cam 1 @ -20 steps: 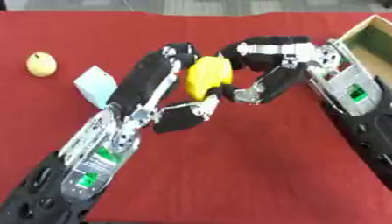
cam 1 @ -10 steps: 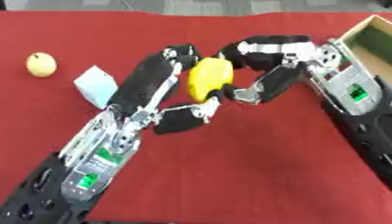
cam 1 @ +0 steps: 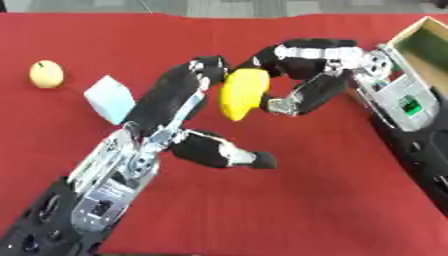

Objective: Pick up the objects with one hand, pass them to the other hand, and then place them into the box on the other side of the table.

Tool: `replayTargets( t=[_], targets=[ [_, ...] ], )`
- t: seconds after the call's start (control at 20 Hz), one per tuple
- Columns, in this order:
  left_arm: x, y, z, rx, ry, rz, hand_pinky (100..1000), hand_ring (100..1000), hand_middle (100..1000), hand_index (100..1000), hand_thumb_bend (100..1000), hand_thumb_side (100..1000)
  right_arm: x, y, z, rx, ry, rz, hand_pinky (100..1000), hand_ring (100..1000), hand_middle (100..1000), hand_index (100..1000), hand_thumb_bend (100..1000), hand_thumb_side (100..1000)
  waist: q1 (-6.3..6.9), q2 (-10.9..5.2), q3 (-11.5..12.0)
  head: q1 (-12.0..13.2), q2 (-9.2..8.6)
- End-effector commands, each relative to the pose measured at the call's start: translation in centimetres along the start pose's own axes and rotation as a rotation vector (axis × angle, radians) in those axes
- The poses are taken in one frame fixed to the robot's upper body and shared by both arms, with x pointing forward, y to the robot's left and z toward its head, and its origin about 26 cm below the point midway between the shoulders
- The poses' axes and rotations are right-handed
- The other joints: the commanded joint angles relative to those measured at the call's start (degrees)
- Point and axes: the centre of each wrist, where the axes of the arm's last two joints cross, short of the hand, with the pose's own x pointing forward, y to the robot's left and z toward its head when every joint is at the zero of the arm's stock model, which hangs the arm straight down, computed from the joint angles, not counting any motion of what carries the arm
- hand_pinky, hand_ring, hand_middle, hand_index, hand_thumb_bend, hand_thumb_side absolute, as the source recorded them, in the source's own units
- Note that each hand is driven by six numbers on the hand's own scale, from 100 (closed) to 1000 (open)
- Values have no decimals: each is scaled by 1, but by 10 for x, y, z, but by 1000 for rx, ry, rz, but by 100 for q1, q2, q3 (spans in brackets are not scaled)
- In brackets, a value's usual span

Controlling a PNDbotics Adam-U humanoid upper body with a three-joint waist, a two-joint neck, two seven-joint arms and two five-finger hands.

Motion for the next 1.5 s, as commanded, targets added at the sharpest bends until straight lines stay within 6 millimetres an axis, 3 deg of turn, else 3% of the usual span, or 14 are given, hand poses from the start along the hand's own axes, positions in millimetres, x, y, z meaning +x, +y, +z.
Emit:
replayTargets(
  t=[0.05, 1.5],
  targets=[
    [-10, 2, 1, 12, 53, -30, 717, 695, 648, 882, 1000, 793, 17, -10, 5, -17, -40, 43, 837, 964, 625, 535, 100, 222, -8, -169, -6, 0, -33],
    [-22, -1, 7, 137, 216, -62, 716, 694, 646, 888, 975, 760, 18, -13, 17, -57, -26, 23, 838, 965, 624, 533, 100, 204, -19, -192, -37, -9, -39]
  ],
)
